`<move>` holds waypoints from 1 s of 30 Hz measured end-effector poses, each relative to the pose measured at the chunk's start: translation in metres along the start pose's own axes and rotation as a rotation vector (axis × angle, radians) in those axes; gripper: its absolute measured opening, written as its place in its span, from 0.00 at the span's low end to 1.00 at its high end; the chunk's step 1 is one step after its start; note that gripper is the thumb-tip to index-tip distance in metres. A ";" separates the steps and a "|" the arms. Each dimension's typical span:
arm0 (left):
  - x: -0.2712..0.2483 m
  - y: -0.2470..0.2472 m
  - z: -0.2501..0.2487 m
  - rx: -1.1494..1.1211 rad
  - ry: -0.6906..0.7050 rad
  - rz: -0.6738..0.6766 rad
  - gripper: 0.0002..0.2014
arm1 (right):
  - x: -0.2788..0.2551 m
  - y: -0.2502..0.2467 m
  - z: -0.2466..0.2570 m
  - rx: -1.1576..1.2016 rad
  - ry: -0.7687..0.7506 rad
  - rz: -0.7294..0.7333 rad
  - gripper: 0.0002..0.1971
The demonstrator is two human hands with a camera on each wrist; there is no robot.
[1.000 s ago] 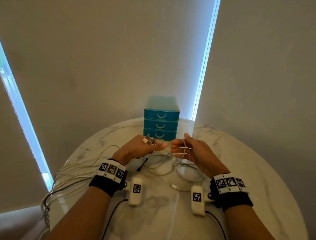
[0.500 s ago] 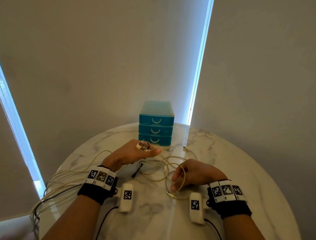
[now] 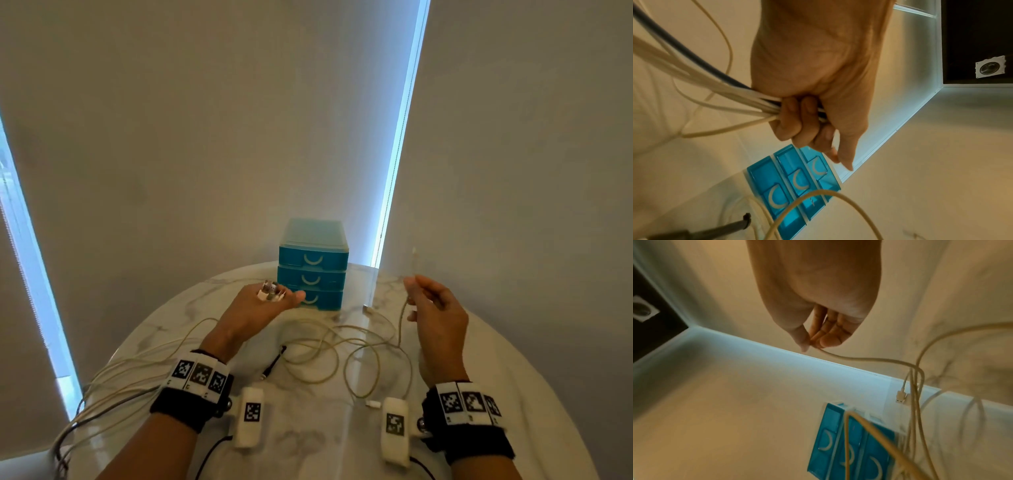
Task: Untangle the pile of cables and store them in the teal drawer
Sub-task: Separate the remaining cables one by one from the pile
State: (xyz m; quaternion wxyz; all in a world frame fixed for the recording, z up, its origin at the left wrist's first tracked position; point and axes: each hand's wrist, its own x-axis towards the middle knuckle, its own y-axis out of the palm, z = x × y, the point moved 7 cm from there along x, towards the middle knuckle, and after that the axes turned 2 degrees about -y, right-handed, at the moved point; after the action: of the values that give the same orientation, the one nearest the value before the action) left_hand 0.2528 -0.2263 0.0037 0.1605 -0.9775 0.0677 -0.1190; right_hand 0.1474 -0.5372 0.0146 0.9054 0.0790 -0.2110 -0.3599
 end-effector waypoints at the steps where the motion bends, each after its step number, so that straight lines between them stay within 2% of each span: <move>1: 0.000 -0.003 0.000 -0.029 -0.007 -0.033 0.18 | -0.004 0.006 0.004 -0.003 -0.013 0.051 0.09; 3: 0.001 -0.006 -0.001 -0.168 -0.035 -0.050 0.26 | -0.016 0.027 0.009 -0.042 -0.036 0.210 0.08; 6: 0.006 0.000 -0.001 -0.669 -0.099 0.034 0.38 | -0.045 0.067 0.003 -0.122 -0.009 0.472 0.08; 8: 0.008 0.002 -0.005 -0.919 -0.087 0.096 0.42 | -0.064 0.089 -0.004 -0.117 0.002 0.586 0.08; 10: 0.007 0.003 -0.010 -1.015 -0.054 0.162 0.43 | -0.077 0.103 -0.009 -0.118 -0.017 0.648 0.07; 12: 0.004 0.005 -0.013 -0.996 -0.018 0.202 0.40 | -0.084 0.111 -0.012 -0.146 -0.040 0.680 0.07; 14: 0.004 0.006 -0.010 -0.882 -0.019 0.144 0.35 | -0.087 0.115 -0.016 -0.157 -0.051 0.695 0.07; 17: 0.002 0.008 -0.006 -0.654 -0.032 0.027 0.19 | -0.090 0.119 -0.019 -0.153 -0.062 0.711 0.07; 19: 0.001 0.010 -0.005 -0.556 -0.026 -0.005 0.11 | -0.094 0.122 -0.023 -0.201 -0.062 0.761 0.08; 22: 0.003 -0.004 -0.004 -0.665 0.015 -0.110 0.13 | -0.090 0.113 -0.033 -0.471 -0.050 0.865 0.11; 23: 0.005 -0.013 -0.002 -0.740 0.022 -0.165 0.14 | -0.084 0.107 -0.033 -0.569 -0.081 0.866 0.09; 25: 0.008 -0.031 0.002 -0.880 0.036 -0.253 0.16 | -0.062 0.089 -0.026 -0.653 -0.161 0.736 0.05; 28: 0.009 -0.046 0.009 -1.020 0.048 -0.330 0.18 | -0.030 0.054 -0.013 -0.603 -0.183 0.443 0.05; 30: 0.009 -0.047 0.012 -1.032 0.037 -0.350 0.19 | -0.020 0.040 -0.013 -0.599 -0.153 0.365 0.04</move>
State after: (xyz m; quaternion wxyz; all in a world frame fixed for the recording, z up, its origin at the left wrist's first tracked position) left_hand 0.2690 -0.1806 0.0100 -0.3635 -0.9237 -0.0435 -0.1126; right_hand 0.1650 -0.4948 0.0084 0.9193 -0.2558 -0.1742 -0.2432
